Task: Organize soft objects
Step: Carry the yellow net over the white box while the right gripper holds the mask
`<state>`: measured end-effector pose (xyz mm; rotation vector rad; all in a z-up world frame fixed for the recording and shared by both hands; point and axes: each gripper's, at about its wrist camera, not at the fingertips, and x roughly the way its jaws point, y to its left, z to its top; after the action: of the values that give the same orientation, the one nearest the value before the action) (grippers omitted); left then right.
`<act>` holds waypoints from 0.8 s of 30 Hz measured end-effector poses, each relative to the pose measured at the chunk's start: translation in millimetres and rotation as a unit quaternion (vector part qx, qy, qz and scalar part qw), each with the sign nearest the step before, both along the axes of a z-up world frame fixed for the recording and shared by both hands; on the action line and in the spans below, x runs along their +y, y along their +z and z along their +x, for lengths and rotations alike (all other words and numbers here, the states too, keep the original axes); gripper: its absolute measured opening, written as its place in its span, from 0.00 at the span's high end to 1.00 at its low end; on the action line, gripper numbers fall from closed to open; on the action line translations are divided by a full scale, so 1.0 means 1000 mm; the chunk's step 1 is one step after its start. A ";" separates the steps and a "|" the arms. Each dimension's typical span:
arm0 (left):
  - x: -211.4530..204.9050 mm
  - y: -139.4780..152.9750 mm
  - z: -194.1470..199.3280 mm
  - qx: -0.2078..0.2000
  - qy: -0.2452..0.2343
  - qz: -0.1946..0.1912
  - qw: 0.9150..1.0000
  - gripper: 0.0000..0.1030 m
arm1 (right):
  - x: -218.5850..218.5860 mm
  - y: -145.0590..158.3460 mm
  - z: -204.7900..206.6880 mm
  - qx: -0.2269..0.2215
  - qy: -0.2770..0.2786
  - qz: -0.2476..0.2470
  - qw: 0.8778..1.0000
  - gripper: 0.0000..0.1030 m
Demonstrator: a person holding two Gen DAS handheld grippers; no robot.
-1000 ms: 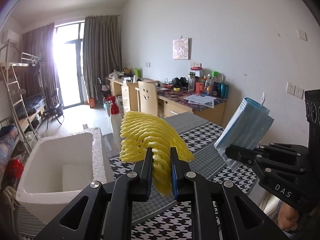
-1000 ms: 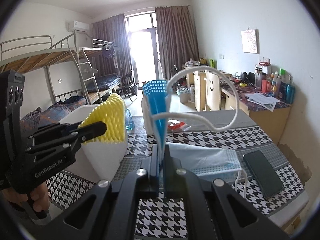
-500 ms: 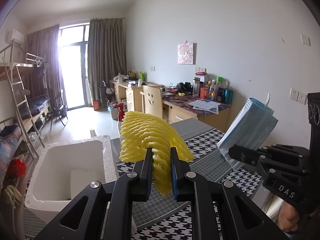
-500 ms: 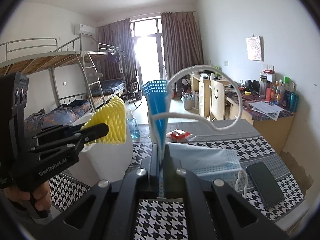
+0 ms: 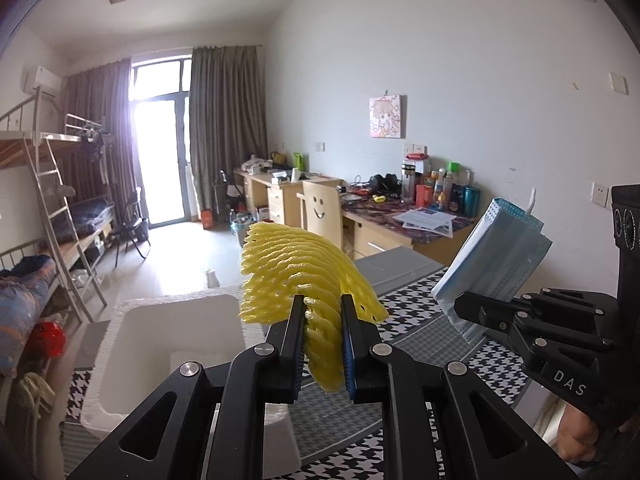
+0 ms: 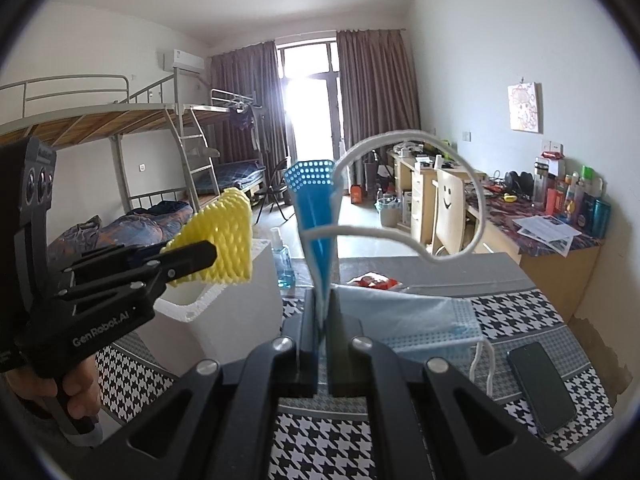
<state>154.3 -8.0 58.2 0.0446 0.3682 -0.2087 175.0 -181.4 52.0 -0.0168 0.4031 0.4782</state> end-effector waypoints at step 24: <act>0.036 0.008 -0.004 -0.023 0.081 0.009 0.996 0.84 | 0.032 0.006 0.006 -0.010 0.060 0.010 0.998 0.96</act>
<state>150.5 28.1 66.7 0.0378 0.3268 -0.0435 180.9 -149.5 58.4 -0.0256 0.3798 0.5998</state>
